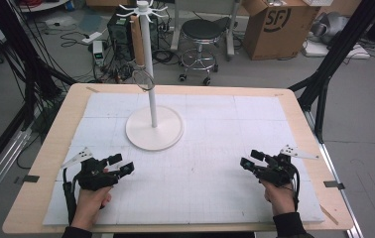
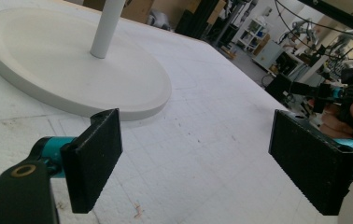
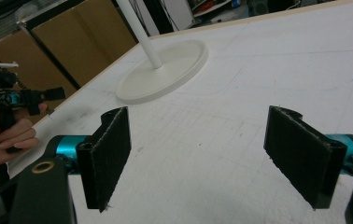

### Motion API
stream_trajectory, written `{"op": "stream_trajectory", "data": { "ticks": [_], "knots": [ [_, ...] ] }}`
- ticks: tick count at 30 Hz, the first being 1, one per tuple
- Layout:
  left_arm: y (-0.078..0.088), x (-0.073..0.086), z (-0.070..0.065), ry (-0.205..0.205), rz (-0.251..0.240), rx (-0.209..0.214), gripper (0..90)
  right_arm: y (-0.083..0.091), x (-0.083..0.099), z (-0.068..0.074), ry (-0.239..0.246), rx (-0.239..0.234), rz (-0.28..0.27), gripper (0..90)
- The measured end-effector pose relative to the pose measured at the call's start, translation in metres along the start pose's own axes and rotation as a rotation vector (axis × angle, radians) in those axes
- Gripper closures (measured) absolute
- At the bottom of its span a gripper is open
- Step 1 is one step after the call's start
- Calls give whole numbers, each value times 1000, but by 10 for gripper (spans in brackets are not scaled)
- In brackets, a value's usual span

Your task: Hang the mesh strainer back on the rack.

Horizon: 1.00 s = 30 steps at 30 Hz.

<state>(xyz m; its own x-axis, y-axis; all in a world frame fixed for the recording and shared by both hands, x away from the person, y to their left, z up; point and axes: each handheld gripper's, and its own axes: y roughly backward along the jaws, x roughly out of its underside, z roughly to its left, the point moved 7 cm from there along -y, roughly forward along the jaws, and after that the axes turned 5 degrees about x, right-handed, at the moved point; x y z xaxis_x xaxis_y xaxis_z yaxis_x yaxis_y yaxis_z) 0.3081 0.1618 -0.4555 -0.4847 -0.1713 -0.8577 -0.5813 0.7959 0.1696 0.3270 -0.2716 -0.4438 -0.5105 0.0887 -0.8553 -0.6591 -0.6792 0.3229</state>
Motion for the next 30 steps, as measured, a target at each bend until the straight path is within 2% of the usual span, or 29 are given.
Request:
{"op": "stream_trajectory", "data": {
  "ticks": [5, 14, 22, 30],
  "knots": [
    [0, 2, -2, -9, 1, -1, 179, -4, 4, 1, 17, 5, 29, 202],
    [-2, 4, -3, -23, 12, 1, 179, -6, 9, 4, -6, -7, 55, 173],
    [-4, 5, -4, -43, 27, -14, 179, -7, 11, 2, -11, -3, 58, 171],
    [-4, 5, -4, -41, 26, -9, 179, -8, 12, 2, -16, -3, 63, 171]
  ]
}}
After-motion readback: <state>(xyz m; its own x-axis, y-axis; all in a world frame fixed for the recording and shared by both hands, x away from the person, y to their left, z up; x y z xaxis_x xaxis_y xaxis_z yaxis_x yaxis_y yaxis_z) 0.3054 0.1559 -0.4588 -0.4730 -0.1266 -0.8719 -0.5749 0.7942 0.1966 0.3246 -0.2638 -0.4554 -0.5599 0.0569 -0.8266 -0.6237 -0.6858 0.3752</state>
